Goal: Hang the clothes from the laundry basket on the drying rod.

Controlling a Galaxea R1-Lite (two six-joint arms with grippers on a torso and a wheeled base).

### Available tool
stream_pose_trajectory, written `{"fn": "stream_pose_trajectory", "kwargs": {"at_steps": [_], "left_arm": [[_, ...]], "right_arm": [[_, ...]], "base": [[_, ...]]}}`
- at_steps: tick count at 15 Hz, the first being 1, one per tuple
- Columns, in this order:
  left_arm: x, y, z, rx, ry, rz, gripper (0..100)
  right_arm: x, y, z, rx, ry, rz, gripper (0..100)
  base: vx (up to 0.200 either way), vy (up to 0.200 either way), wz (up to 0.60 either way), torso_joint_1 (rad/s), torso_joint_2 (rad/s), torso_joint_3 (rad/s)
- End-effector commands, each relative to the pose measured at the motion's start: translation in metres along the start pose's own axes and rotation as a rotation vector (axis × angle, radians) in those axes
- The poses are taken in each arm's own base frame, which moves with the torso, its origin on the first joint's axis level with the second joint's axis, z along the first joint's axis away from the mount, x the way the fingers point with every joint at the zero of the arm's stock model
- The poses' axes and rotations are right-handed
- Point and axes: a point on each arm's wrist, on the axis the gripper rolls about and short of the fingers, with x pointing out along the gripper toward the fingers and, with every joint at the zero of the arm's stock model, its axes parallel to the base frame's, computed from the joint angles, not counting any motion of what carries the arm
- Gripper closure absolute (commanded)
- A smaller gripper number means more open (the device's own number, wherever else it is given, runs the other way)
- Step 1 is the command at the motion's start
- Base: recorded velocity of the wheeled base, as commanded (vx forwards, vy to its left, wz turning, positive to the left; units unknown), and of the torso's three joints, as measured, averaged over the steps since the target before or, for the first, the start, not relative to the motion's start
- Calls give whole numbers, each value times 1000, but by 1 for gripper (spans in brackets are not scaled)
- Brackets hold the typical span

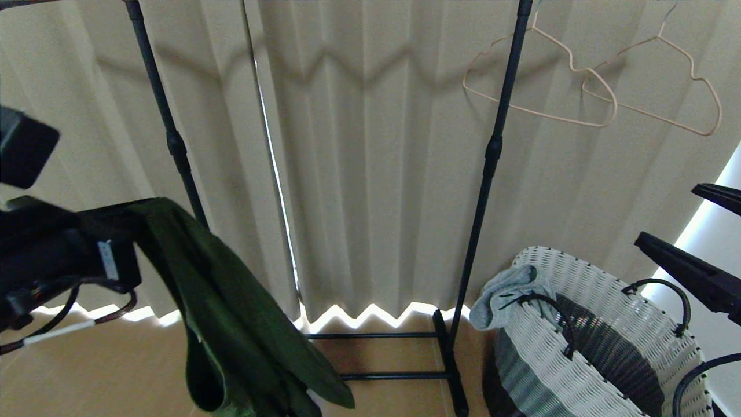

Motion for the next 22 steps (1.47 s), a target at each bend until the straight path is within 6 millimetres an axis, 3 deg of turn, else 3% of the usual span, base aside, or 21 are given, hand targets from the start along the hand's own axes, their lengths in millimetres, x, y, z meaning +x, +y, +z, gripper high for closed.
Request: {"fn": "stream_pose_trajectory", "kwargs": {"at_steps": [1, 6, 10, 15, 19, 22], "left_arm": [[-59, 13, -33, -46, -41, 117, 100], [-116, 8, -67, -139, -144, 171, 100], [-135, 4, -72, -113, -136, 58, 100], [-125, 6, -51, -132, -150, -70, 100], [-127, 9, -37, -158, -192, -70, 100], [-104, 11, -32, -167, -154, -75, 100]], "right_arm": [[-19, -6, -12, -10, 47, -136, 0], [-40, 2, -30, 2, 113, -332, 0], [-47, 6, -25, -17, 82, -349, 0], [-46, 3, -17, 70, 36, -361, 0], [-49, 7, -21, 108, 39, -361, 0], [-49, 6, -20, 100, 35, -361, 0]], "base": [[0, 0, 0, 0, 0, 0], [0, 0, 0, 0, 0, 0], [0, 0, 0, 0, 0, 0], [0, 0, 0, 0, 0, 0], [0, 0, 0, 0, 0, 0], [0, 0, 0, 10, -85, -104]]}}
